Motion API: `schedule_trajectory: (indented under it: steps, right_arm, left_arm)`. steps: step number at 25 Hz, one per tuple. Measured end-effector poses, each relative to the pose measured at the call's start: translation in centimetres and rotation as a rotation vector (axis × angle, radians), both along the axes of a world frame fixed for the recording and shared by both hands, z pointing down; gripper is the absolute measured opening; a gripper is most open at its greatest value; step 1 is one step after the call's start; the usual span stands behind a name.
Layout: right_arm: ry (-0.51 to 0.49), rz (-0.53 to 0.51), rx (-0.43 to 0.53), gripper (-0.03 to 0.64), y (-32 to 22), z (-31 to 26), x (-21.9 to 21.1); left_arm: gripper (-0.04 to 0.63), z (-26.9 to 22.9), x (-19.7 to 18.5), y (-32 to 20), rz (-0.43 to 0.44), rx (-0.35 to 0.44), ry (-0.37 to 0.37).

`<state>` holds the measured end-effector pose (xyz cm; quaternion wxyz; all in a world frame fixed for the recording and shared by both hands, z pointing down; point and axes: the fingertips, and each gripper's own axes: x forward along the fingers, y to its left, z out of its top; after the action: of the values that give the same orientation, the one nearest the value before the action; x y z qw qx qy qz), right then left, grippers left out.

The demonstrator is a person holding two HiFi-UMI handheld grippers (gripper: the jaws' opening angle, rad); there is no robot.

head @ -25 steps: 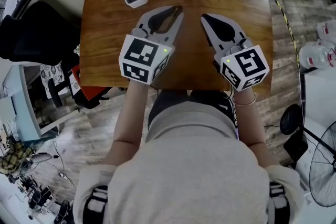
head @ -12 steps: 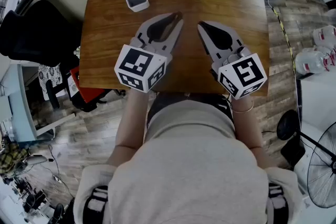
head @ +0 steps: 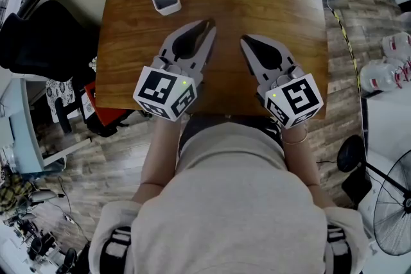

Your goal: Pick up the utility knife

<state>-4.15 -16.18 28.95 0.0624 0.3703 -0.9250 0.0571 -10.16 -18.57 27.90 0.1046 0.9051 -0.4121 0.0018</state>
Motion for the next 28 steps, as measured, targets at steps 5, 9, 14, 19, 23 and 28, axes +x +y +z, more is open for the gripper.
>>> schedule_trajectory:
  steps: [5,9,14,19,23,28]
  right_arm:
    - [0.008,-0.011,-0.025,0.012,0.3,0.9,0.1]
    - [0.018,-0.023,-0.042,0.012,0.3,1.7,0.1]
    - [0.028,-0.032,-0.072,0.012,0.4,2.7,0.1]
    - [0.027,-0.036,-0.093,0.012,0.3,3.4,-0.1]
    - [0.041,-0.044,-0.108,0.012,0.5,4.1,-0.2]
    - [0.050,-0.048,-0.120,0.012,1.1,4.8,-0.1]
  left_arm:
    - [0.075,0.1,-0.1,0.4,0.011,0.005,0.056]
    - [0.075,0.6,0.2,0.7,0.037,0.004,0.077]
    - [0.075,1.5,0.7,1.1,0.055,-0.026,0.089]
    - [0.075,2.8,1.0,1.2,0.063,-0.066,0.086]
    - [0.075,4.1,1.2,1.5,0.075,-0.102,0.080]
    - [0.075,5.3,1.6,2.2,0.091,-0.124,0.064]
